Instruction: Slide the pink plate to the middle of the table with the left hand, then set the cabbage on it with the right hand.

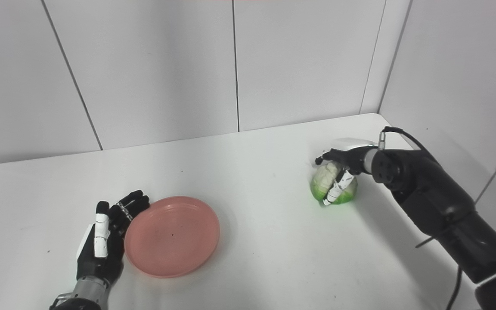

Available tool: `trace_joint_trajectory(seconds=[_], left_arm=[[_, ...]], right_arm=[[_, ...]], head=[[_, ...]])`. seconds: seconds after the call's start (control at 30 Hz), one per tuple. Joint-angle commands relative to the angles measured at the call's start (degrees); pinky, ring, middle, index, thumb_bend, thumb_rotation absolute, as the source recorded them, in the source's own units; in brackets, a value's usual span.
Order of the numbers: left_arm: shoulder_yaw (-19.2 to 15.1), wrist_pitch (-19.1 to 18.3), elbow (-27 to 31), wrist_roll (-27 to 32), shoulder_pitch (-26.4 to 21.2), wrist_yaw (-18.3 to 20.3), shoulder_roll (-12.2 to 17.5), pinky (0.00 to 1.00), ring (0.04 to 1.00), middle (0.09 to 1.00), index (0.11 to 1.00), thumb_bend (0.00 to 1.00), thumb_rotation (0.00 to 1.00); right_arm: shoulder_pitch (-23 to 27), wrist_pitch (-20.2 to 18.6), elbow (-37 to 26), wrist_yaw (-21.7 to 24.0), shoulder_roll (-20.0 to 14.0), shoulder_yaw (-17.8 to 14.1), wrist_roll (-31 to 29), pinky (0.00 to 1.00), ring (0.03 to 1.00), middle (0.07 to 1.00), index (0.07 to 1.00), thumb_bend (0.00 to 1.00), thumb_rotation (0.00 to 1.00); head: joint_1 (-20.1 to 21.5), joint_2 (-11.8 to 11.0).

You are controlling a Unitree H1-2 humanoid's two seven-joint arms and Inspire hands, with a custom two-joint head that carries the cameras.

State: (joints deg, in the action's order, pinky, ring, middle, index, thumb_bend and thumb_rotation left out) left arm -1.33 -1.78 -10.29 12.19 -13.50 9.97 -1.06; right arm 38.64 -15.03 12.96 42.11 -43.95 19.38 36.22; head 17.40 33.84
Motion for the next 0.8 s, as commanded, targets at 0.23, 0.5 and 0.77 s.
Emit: trace_joint_trajectory(seconds=[0.23,0.5,0.77], left_arm=[[0.2,-0.6,0.1,0.4,-0.2,0.2,0.0,0.96,0.829,0.76,0.697,0.87,0.93],[0.3,-0.4,0.1,0.1,-0.2,0.3,0.1,0.95,0.826,0.764,0.7,0.86,0.93],[0.3,-1.3,0.6,0.3,-0.1,0.2,0.0,0.96,0.826,0.761,0.695,0.87,0.93]], right_arm=[[4.6,-0.5,-0.1,3.6,-1.6,0.5,-0.1,0.76,0.949,0.981,0.882,1.0,0.25],[4.0,-1.7,0.6,5.3,-1.2,-0.2,-2.8,0.76,0.915,0.958,0.887,1.0,0.2],[4.2,-2.6,1.4,5.2,-1.0,2.0,-0.7,0.72,0.862,0.91,0.867,1.0,0.18]], head=[[-0.1,0.0],[-0.2,0.1],[-0.3,0.3]])
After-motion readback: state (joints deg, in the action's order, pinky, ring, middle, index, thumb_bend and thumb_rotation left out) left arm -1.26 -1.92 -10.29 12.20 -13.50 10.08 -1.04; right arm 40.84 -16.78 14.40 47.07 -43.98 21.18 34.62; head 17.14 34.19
